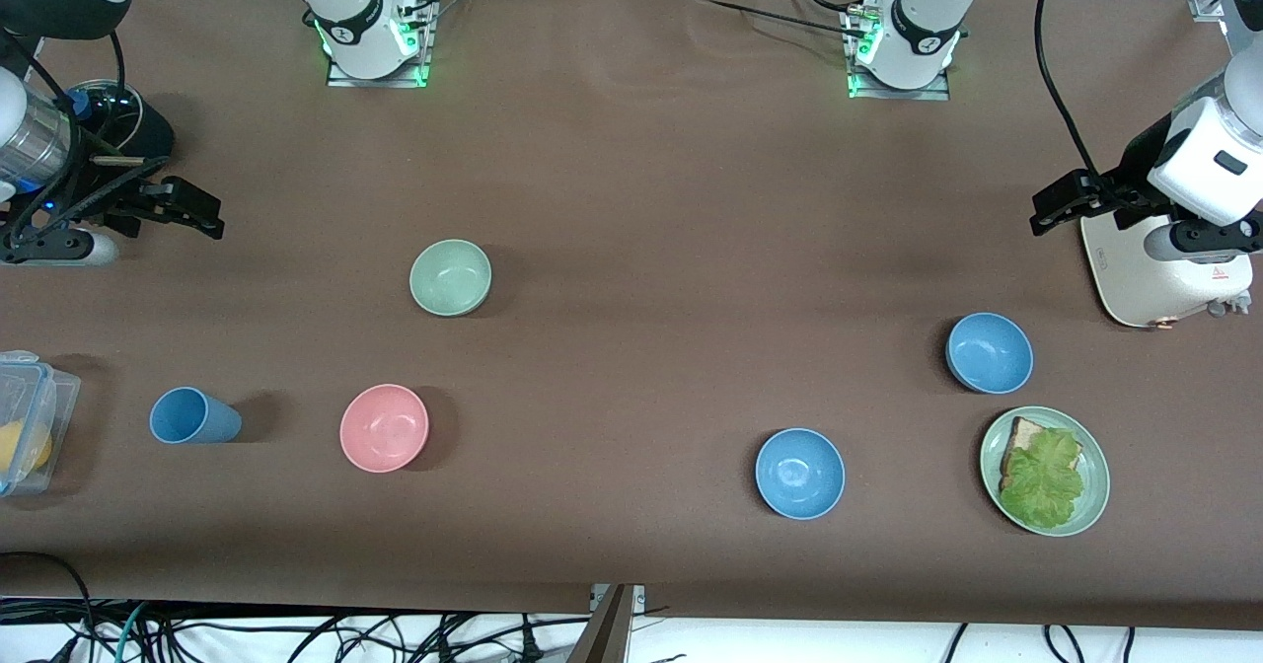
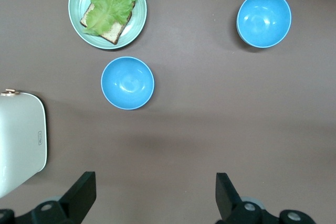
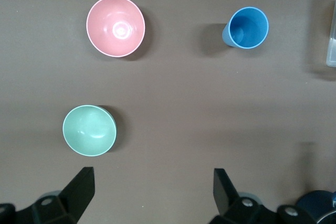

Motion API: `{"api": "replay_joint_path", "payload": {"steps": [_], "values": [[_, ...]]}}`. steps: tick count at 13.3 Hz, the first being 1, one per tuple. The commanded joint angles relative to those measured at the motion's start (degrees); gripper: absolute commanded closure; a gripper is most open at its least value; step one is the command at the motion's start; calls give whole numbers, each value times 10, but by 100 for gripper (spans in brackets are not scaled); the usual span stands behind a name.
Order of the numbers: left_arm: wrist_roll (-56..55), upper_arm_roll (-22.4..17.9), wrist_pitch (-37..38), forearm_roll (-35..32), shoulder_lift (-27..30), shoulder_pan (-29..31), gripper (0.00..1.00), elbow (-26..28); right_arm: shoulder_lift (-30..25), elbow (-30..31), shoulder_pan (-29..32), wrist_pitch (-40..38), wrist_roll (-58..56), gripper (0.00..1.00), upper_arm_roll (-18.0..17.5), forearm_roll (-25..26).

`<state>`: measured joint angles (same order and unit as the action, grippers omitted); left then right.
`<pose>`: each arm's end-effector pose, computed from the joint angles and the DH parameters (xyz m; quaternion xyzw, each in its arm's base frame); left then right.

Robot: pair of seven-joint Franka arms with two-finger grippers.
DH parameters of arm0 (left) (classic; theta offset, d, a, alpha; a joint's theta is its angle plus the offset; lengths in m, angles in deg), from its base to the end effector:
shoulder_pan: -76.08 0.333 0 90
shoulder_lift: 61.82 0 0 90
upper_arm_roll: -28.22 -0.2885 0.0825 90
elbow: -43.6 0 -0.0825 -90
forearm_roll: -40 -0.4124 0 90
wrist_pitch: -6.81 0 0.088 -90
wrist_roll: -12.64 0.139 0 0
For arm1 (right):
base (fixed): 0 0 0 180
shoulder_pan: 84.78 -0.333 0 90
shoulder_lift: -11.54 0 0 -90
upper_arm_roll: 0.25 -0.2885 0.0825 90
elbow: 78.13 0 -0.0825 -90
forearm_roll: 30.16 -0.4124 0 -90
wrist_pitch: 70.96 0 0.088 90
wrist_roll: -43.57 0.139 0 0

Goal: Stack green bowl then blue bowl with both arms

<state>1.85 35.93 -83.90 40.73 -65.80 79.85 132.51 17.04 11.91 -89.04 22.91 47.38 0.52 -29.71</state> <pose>0.5995 -0.0410 0.5348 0.9980 0.0600 -0.0200 0.0085 0.6110 0.0365 0.5131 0.9999 -0.0024 -0.0142 0.0055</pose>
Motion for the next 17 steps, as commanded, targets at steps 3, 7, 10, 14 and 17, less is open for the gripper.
{"api": "replay_joint_path", "payload": {"steps": [3,7,10,14,17], "values": [[0,1,1,-13,6,-2,0,1,-7,2,9,19,-2,0,-7,6],[0,1,1,-13,6,-2,0,1,-8,2,9,21,1,0,-7,1],[0,1,1,-13,6,-2,0,1,-8,2,7,20,1,0,-9,0],[0,-2,0,-11,6,-1,0,0,-9,2,7,19,1,0,-9,1],[0,-3,0,-10,6,1,0,-1,-10,2,7,17,1,0,-10,1]]}}
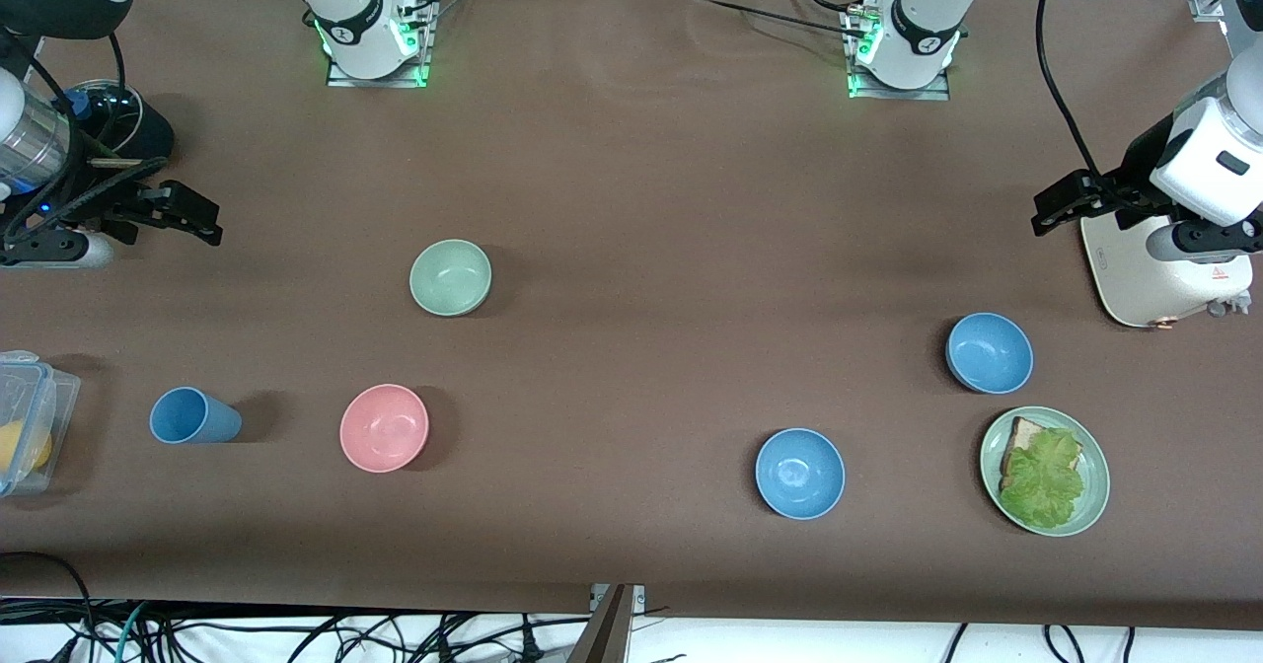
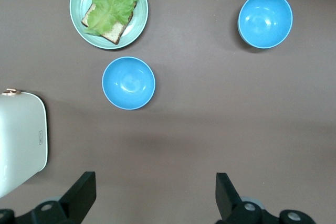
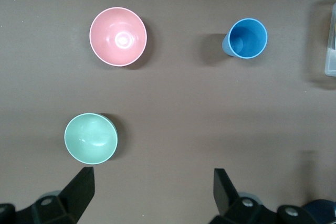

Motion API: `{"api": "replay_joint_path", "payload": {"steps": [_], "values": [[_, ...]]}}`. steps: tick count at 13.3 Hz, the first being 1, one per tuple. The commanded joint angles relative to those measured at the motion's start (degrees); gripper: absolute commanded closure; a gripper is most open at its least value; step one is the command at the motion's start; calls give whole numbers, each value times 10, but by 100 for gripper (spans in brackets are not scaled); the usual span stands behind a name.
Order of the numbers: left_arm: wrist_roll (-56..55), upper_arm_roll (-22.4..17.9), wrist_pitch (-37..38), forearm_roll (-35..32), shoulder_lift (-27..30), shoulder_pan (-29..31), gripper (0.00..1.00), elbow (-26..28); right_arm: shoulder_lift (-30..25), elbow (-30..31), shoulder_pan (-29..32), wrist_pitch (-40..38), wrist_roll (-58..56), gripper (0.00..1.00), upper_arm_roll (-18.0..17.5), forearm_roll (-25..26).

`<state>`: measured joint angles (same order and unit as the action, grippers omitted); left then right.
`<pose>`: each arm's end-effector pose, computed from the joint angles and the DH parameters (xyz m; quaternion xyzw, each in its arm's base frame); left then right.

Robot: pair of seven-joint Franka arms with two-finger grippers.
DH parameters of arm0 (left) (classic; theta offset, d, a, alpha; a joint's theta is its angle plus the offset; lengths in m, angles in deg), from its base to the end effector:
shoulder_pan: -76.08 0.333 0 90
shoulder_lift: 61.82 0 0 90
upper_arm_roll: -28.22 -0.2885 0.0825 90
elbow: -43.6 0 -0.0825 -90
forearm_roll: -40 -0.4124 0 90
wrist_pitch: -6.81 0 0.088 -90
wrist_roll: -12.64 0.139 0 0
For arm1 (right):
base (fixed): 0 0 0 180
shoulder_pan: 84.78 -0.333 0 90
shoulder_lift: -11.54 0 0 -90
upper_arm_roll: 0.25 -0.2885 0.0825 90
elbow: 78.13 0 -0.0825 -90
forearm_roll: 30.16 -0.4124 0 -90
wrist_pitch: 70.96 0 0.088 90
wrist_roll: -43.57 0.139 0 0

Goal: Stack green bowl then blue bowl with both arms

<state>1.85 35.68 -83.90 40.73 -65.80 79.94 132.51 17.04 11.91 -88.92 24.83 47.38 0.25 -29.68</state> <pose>0.5997 -0.0375 0.5348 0.9978 0.0630 -0.0199 0.0084 0.6156 0.0383 0.5160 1.0000 -0.0010 0.0025 0.0044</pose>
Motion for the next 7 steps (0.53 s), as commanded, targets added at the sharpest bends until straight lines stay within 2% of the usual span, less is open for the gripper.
{"api": "replay_joint_path", "payload": {"steps": [1,7], "values": [[0,-1,0,-11,6,1,0,-1,-10,3,6,-3,1,0,-7,0],[-2,4,2,-11,7,1,0,-1,-9,2,6,-2,1,0,-8,0]]}}
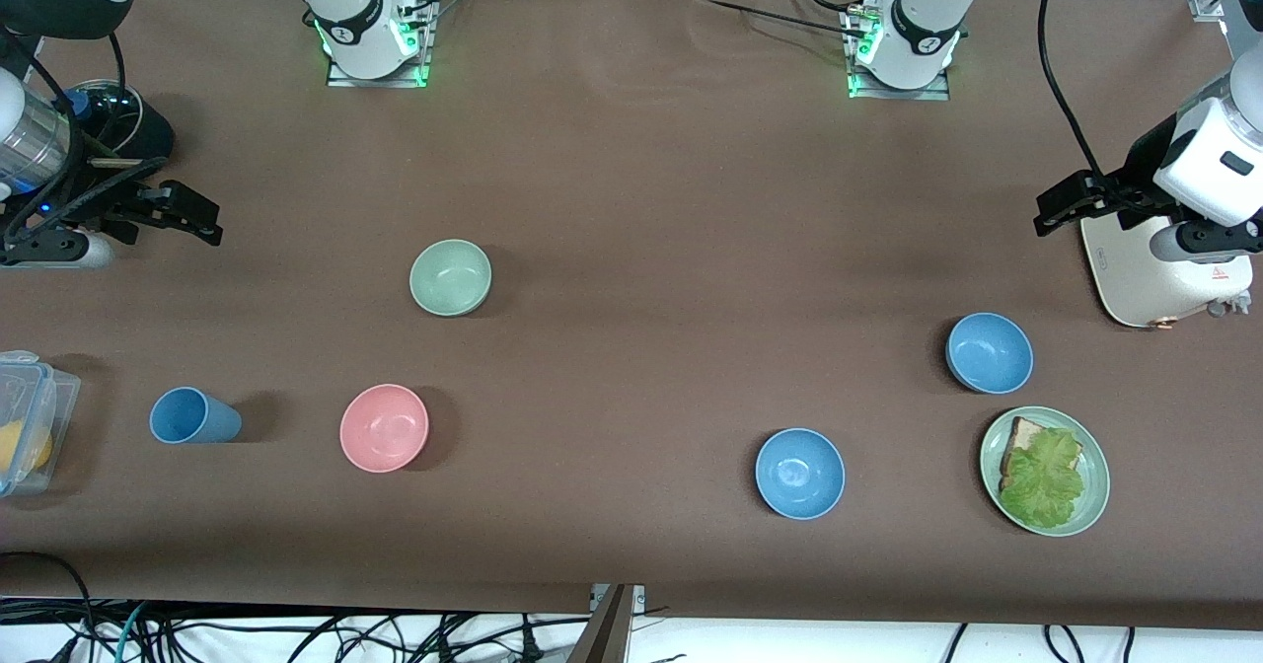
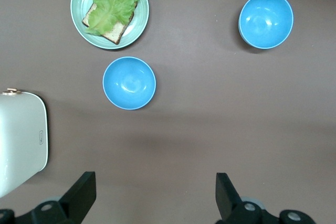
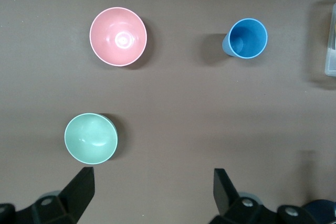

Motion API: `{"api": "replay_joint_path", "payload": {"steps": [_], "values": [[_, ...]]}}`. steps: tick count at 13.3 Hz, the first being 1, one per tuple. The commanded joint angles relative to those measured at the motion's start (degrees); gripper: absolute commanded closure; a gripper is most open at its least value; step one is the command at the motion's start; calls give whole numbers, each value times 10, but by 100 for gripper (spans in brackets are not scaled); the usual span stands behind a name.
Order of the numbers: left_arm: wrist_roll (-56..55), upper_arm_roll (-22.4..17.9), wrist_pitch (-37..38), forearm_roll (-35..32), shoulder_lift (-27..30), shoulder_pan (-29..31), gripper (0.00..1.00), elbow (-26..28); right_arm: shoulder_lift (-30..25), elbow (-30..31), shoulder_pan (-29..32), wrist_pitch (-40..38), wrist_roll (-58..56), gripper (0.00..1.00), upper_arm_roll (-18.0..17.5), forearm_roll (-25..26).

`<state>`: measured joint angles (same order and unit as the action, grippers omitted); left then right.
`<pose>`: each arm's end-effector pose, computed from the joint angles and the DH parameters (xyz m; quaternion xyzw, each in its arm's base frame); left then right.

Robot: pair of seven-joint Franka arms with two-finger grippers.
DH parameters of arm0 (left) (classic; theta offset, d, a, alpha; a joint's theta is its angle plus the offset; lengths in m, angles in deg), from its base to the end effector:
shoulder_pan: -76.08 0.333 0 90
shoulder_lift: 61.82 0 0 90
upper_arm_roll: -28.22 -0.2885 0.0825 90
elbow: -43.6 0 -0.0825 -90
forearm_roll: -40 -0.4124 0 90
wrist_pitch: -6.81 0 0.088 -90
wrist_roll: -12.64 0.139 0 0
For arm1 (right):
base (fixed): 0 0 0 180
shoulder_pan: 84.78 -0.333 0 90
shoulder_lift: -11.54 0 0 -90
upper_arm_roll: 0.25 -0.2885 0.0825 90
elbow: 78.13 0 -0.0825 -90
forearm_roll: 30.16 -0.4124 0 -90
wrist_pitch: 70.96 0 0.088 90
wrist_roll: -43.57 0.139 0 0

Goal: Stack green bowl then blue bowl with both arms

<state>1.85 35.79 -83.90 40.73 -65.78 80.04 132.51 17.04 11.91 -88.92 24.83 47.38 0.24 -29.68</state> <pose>0.5996 -0.0376 0.5350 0.9978 0.0629 -0.0198 0.0085 0.6156 0.0384 0.5160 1.0000 -0.0010 0.0025 0.0044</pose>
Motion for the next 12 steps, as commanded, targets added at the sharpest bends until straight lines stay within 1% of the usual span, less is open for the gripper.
{"api": "replay_joint_path", "payload": {"steps": [1,12], "values": [[-1,0,2,-11,7,0,0,-5,-9,2,6,-1,1,0,-8,0],[-2,2,10,-13,6,0,0,-7,-9,2,6,-3,1,0,-5,0]]}}
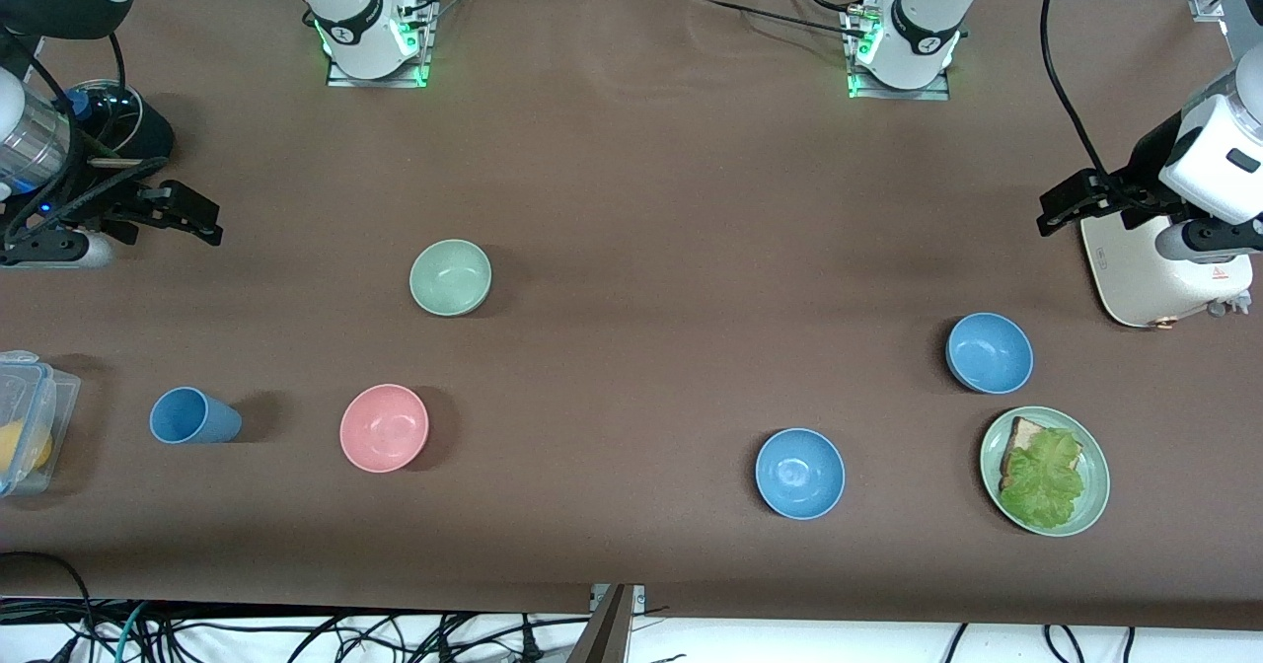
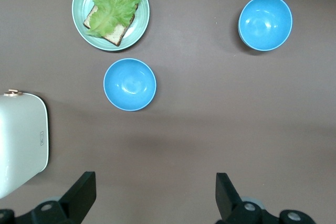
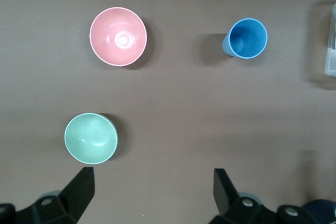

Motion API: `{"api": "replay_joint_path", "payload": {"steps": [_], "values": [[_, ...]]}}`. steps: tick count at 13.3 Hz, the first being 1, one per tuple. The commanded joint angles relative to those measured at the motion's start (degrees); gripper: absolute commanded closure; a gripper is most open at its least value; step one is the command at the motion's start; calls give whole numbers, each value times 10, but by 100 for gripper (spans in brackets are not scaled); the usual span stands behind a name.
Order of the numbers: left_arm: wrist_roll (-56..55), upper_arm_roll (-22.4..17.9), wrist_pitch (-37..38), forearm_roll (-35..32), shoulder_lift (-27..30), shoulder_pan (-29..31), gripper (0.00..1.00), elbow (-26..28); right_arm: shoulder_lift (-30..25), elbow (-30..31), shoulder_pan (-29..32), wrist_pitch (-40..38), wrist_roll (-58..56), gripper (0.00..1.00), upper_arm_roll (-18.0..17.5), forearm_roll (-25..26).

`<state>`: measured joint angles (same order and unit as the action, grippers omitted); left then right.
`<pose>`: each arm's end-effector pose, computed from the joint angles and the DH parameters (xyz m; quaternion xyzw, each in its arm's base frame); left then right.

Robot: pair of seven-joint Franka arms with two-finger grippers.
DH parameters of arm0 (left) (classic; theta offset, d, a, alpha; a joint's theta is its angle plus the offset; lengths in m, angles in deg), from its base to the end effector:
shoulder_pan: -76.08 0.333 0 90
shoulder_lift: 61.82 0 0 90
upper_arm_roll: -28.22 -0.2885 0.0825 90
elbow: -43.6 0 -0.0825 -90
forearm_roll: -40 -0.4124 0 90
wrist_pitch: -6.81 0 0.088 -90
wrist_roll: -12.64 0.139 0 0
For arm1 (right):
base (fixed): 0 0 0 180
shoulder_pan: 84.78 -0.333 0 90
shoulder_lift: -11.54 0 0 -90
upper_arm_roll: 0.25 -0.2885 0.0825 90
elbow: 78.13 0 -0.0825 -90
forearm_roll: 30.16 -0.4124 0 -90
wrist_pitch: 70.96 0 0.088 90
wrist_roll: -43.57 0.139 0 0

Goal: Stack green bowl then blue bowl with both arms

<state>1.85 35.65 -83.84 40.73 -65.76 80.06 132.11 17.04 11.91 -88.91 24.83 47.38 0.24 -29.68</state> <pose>0.6001 -0.0359 0.5386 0.9978 0.0643 -0.0166 0.0088 0.6156 0.0383 0.5160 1.0000 -0.0010 0.0025 0.0044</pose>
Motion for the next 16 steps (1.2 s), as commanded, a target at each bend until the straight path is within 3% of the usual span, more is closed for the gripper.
{"api": "replay_joint_path", "payload": {"steps": [1,8,11,14,16], "values": [[-1,4,9,-13,6,-1,0,-2,-9,2,6,-2,1,0,-5,0],[-4,6,8,-8,-2,-6,0,-3,-3,6,6,-3,1,0,-7,-1],[-5,6,6,-8,-3,-7,0,-4,18,6,-8,-4,-9,0,-10,-1],[-4,5,5,-7,-3,-5,0,-4,82,5,-39,-44,-22,0,-10,-1],[-5,6,4,-4,-8,-9,0,-5,71,25,-48,-41,-8,0,-27,-12]]}}
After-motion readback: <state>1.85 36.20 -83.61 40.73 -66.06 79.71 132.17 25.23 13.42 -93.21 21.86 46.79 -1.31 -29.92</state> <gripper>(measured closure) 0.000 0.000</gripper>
